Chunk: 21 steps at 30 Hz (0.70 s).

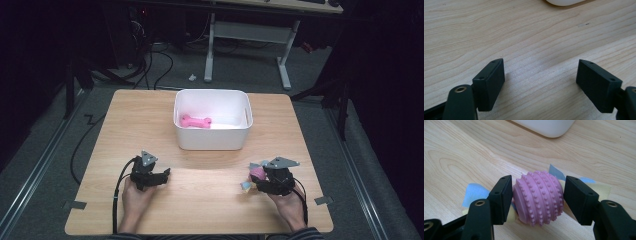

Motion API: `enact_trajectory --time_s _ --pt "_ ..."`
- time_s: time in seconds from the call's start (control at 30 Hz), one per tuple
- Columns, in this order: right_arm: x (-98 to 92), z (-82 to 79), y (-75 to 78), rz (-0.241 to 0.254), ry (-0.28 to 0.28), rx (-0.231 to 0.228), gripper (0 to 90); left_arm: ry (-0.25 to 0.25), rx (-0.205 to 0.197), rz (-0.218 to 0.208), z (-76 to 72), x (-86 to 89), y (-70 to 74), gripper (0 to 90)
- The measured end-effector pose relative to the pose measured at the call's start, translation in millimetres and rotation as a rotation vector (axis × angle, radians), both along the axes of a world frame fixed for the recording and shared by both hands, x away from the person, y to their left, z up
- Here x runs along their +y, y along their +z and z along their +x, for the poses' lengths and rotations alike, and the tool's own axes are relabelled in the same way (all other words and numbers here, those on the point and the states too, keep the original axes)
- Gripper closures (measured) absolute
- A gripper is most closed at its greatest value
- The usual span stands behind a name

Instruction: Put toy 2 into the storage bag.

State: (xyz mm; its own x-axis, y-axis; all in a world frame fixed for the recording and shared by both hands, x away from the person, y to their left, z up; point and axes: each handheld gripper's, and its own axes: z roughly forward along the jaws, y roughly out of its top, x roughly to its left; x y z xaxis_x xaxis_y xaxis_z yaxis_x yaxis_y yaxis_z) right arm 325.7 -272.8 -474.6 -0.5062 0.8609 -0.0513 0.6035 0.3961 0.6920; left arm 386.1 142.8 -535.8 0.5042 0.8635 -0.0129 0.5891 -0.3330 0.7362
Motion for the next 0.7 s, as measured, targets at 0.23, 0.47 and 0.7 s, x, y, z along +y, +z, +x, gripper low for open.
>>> enact_trajectory --time_s 0.23,0.47,0.7 --pt "-0.6 0.2 9.0 0.011 0.01 -0.013 41.1 0.0 0.0 -0.001 0.0 0.0 0.0 23.1" --pt "-2.0 1.7 19.2 0.03 0.029 -0.02 41.1 -0.001 0.0 -0.001 0.0 0.0 0.0 23.0" --pt "-1.9 1.7 30.3 0.03 0.045 -0.044 41.2 -0.001 0.0 -0.001 0.0 0.0 0.0 22.9"
